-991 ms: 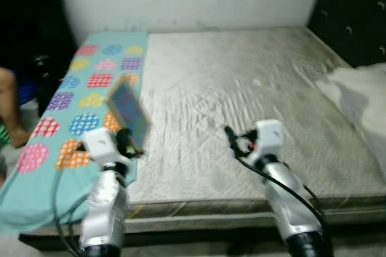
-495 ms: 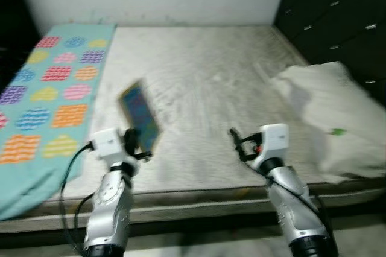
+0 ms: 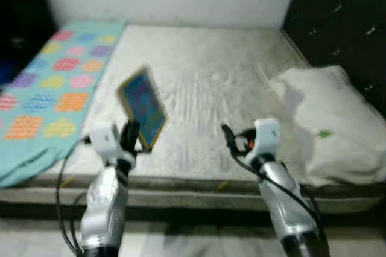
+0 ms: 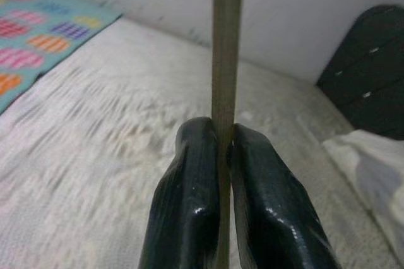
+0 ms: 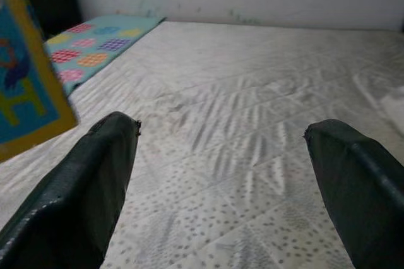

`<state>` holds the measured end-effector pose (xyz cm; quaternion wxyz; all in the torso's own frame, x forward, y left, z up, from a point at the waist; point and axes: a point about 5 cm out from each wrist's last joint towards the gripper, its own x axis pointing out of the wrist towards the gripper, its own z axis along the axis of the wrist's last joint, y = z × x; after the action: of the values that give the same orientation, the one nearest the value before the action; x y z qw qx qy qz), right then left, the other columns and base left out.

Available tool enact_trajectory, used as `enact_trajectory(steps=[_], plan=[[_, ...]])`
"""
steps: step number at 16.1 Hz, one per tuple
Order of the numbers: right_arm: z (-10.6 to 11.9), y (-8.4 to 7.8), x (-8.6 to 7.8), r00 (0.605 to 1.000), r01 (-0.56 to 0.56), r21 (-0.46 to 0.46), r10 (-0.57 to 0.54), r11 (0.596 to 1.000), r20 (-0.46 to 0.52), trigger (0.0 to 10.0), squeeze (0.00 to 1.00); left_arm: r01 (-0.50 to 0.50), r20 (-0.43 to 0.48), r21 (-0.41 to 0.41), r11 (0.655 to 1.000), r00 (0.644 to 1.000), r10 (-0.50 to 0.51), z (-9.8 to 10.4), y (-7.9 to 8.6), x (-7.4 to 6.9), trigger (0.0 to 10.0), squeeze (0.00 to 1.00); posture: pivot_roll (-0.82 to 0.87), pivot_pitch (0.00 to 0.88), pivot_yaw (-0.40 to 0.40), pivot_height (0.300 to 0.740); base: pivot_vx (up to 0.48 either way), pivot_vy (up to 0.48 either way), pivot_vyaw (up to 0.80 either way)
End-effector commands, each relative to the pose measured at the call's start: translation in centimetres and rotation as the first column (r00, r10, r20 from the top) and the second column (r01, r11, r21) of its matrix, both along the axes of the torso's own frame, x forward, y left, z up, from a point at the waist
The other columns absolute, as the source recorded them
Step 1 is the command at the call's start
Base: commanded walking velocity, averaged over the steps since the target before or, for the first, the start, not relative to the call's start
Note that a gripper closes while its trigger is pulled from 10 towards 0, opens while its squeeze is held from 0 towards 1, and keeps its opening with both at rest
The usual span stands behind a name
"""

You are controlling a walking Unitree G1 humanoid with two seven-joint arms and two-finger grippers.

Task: Clean up the room

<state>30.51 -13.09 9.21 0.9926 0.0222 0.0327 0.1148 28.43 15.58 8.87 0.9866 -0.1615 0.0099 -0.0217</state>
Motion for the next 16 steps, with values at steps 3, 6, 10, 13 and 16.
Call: enact_trajectory(steps=[3, 6, 10, 13, 16], plan=[[0.31, -0.09, 0.12, 1.000, 0.002, -0.005, -0.002, 1.000, 0.009, 10.0, 0.00, 0.006, 0.058, -0.001, 1.000, 0.998, -0.006, 1.32, 0.04, 0.56, 10.0, 0.00, -0.11, 0.019, -0.011, 0.740, 0.251, 0.000, 0.00], [0.31, -0.04, 0.18, 1.000, 0.003, -0.004, -0.003, 1.000, 0.010, 10.0, 0.00, 0.012, 0.060, -0.004, 1.000, 0.998, -0.012, 1.32, -0.07, 0.58, 10.0, 0.00, -0.11, 0.018, -0.010, 0.740, 0.264, 0.000, 0.00], [0.24, -0.01, 0.15, 1.000, 0.004, -0.004, -0.004, 1.000, 0.008, 10.0, 0.00, 0.013, 0.059, -0.003, 1.000, 0.998, -0.013, 1.32, -0.08, 0.60, 10.0, 0.00, -0.11, 0.018, -0.011, 0.740, 0.287, 0.000, 0.00], [0.13, -0.24, 0.09, 1.000, 0.012, -0.007, -0.012, 1.000, 0.006, 10.0, 0.00, -0.002, 0.046, -0.015, 1.000, 0.999, 0.003, 1.21, -0.12, 0.63, 10.0, 0.00, -0.11, 0.019, -0.010, 0.740, 0.194, 0.000, 0.00], [-0.01, -0.54, 0.03, 1.000, 0.021, -0.011, -0.021, 1.000, 0.002, 10.0, 0.00, -0.018, 0.020, -0.026, 0.999, 1.000, 0.019, 0.98, -0.38, 0.77, 10.0, 0.00, -0.11, 0.019, -0.009, 0.740, 0.000, 0.000, 0.00]])
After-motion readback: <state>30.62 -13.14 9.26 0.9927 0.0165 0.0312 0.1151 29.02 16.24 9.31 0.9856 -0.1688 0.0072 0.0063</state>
